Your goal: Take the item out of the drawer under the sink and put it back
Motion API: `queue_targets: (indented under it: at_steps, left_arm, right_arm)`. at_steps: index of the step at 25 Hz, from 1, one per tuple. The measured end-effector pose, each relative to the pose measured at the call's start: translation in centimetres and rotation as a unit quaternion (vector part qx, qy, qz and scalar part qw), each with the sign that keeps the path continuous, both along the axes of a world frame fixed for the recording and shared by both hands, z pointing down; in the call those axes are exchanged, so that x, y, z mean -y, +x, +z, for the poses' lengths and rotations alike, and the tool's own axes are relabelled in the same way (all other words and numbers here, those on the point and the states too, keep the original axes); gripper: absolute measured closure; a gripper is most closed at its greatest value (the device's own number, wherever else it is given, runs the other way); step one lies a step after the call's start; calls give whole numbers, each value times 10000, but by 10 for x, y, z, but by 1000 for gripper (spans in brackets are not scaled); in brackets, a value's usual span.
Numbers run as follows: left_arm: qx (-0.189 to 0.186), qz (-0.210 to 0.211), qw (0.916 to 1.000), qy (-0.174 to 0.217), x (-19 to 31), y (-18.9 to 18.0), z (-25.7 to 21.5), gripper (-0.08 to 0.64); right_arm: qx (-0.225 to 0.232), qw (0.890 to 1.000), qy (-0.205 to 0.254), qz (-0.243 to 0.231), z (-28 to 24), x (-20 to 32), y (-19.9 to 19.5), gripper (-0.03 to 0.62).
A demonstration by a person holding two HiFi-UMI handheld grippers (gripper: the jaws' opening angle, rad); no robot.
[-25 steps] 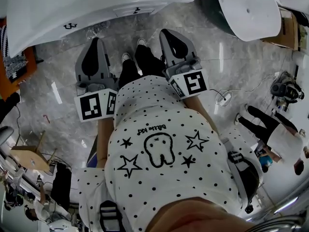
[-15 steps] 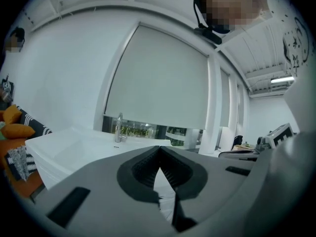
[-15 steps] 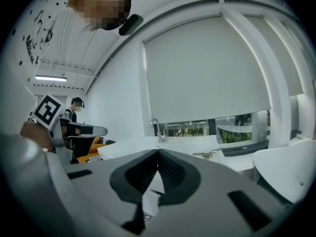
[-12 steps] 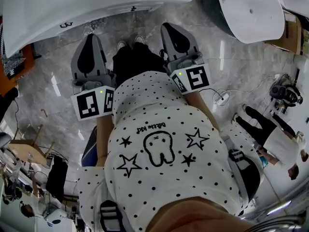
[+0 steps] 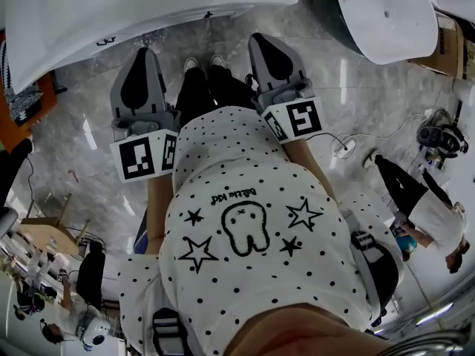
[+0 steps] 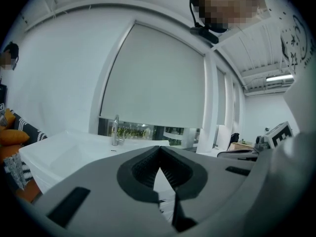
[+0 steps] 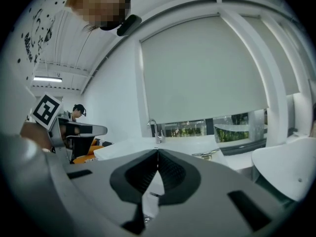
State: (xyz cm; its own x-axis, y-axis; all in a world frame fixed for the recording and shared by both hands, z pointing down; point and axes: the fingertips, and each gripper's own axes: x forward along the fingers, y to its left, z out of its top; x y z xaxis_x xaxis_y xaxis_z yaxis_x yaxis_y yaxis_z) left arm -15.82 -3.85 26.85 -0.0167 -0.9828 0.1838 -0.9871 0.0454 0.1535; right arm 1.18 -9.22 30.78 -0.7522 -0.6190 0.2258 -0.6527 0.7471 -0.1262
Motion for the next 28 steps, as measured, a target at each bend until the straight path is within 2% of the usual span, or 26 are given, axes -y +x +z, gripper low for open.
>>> queue_targets:
  at_steps: [5, 9, 13, 21, 28]
  left_arm:
    - [46, 279, 9996, 33, 8, -4, 2, 555]
    - [210, 645, 9977, 5, 12, 6, 9, 555]
    - [169, 871, 9961, 25, 17, 15, 12, 555]
    - [128, 915, 9957, -85, 18, 2, 27, 555]
    - [1, 1062, 9942, -151, 33, 1, 54, 555]
  right_arm:
    - [-75, 9999, 7, 145, 2, 1, -11, 580]
    - [-81, 9996, 36, 262, 2, 1, -14, 580]
    - [-119, 9994, 29, 311, 4, 1, -17, 580]
    - [-277, 9994, 43, 189, 21, 3, -34, 580]
    - [-826, 9964, -117, 126, 76, 17, -44, 578]
